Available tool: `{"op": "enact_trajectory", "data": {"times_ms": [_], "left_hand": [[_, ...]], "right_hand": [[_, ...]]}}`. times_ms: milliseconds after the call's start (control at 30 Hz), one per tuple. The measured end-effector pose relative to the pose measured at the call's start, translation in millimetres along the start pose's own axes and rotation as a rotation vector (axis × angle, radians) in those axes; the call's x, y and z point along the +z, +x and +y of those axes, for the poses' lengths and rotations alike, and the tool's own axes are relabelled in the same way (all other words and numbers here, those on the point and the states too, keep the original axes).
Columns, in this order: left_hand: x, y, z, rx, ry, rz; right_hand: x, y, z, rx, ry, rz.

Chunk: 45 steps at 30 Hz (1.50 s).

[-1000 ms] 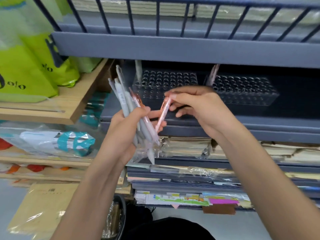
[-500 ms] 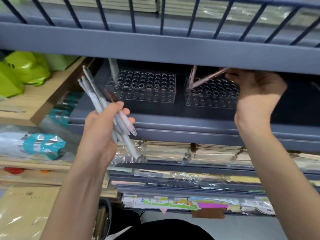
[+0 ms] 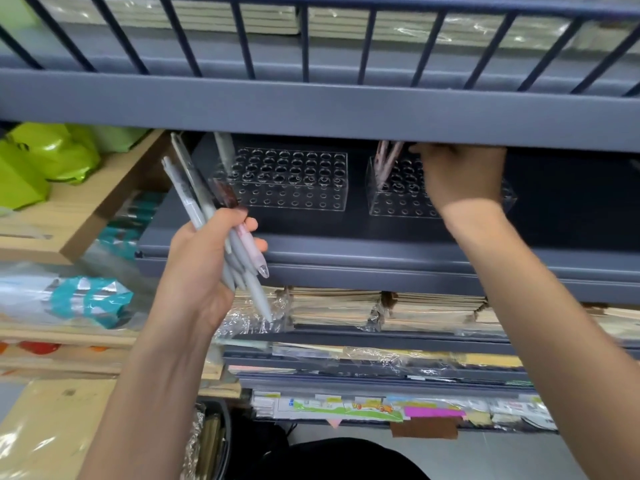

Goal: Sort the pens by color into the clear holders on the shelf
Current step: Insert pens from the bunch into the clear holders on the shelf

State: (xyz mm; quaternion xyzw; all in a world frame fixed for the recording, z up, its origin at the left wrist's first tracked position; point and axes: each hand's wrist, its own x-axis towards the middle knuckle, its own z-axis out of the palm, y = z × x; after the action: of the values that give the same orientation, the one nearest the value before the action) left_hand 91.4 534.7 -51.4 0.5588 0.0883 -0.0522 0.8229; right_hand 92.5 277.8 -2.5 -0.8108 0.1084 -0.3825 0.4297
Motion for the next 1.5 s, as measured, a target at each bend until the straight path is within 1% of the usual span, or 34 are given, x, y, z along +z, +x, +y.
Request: {"op": "enact_trajectory", "data": {"times_ms": [33, 133, 233, 300, 367, 467, 633, 667, 700, 733, 767, 800, 900, 933, 967, 1000, 1200, 1267, 1367, 1433, 1500], "left_hand": [[0, 0, 0, -0.002, 0.001, -0.002], [-2, 0, 2, -0.005, 0.004, 0.001], [-6, 1, 3, -0.013, 0.0, 0.003], [-9, 2, 4, -0.019, -0.007, 0.003], [-13, 3, 5, -0.021, -0.012, -0.001], [-19, 3, 7, -0.026, -0.017, -0.004], [-23, 5, 13, -0.033, -0.035, 0.004], [-24, 6, 15, -0.034, -0.044, 0.007], [-25, 7, 17, -0.033, -0.053, 0.011], [-25, 8, 18, -0.03, -0.062, 0.018], [-25, 9, 20, -0.026, -0.071, 0.024], [-26, 10, 22, -0.018, -0.083, 0.028], [-24, 11, 26, 0.014, -0.116, 0.038], [-24, 10, 26, 0.025, -0.117, 0.042], [-24, 10, 27, 0.035, -0.116, 0.045], [-26, 10, 27, 0.043, -0.115, 0.045], [-38, 9, 27, 0.064, -0.121, 0.054], [-41, 9, 27, 0.06, -0.126, 0.059], [-47, 8, 29, 0.027, -0.141, 0.027], [-49, 8, 31, 0.011, -0.16, 0.005], [-51, 10, 36, 0.019, -0.185, 0.023]], "right_hand": [[4, -1, -3, -0.011, 0.04, -0.016], [12, -7, -12, -0.012, -0.024, -0.033], [14, -4, -13, -0.083, -0.155, -0.022], [14, -3, -15, -0.14, -0.334, -0.054], [13, 0, -13, -0.142, -0.448, -0.054], [13, 5, -8, -0.11, -0.497, -0.027], [8, -5, 3, 0.041, -0.366, 0.053], [7, -13, 1, 0.018, -0.283, 0.106], [8, -25, -6, -0.016, -0.141, 0.157], [9, -40, -13, -0.042, 0.012, 0.171], [12, -54, -20, -0.04, 0.106, 0.115], [16, -71, -28, -0.002, 0.166, -0.015], [34, -116, -43, 0.189, 0.271, -0.515], [41, -127, -45, 0.24, 0.29, -0.632], [48, -136, -47, 0.283, 0.314, -0.714], [54, -143, -48, 0.313, 0.345, -0.762], [80, -164, -56, 0.442, 0.513, -0.785], [85, -164, -58, 0.467, 0.53, -0.798], [86, -164, -61, 0.501, 0.56, -0.877], [85, -163, -62, 0.501, 0.561, -0.908], [82, -163, -61, 0.488, 0.545, -0.92]]}}
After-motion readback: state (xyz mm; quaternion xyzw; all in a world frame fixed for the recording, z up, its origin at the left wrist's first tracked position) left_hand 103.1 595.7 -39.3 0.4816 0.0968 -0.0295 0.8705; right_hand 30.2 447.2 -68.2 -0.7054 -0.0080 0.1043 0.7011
